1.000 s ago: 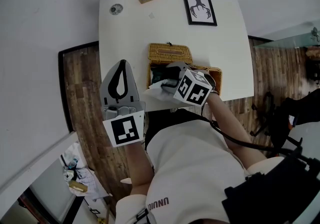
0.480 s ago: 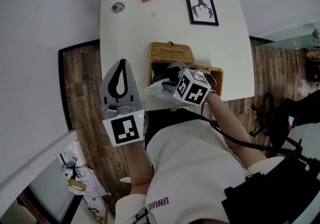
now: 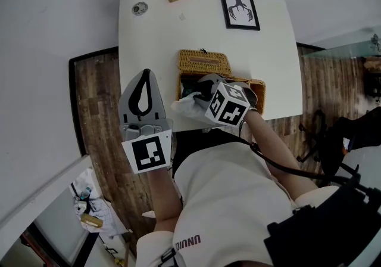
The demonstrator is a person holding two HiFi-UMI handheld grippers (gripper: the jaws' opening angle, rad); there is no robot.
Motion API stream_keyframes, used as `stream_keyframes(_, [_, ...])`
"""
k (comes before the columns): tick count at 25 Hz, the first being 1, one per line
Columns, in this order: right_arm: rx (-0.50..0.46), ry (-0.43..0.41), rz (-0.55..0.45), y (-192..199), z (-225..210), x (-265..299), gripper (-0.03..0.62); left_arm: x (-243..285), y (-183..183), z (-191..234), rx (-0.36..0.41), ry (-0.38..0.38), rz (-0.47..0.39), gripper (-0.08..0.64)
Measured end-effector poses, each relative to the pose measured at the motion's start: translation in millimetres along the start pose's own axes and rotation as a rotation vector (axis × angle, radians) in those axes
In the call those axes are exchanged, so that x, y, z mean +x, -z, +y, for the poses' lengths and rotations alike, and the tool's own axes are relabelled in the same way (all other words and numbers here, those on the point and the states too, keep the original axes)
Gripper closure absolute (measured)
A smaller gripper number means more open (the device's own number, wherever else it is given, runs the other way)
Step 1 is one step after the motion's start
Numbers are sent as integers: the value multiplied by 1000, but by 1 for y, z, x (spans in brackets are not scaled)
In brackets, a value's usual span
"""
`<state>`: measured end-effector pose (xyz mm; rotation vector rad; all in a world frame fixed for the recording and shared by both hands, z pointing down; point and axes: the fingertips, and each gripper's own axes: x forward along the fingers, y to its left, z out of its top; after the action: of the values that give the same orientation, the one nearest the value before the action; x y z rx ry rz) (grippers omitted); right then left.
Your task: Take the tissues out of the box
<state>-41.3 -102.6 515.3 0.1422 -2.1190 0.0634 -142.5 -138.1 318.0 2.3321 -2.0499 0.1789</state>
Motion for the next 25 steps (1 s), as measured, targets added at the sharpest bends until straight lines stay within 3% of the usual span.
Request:
stream_keyframes(11, [-32,50,-18,-2,-2,-3,488,2,3,-1,-4,2,6,548])
stream_keyframes(25, [-63,85,-46,-4,-1,-9,502,5,20,-8,-12,30,25,548])
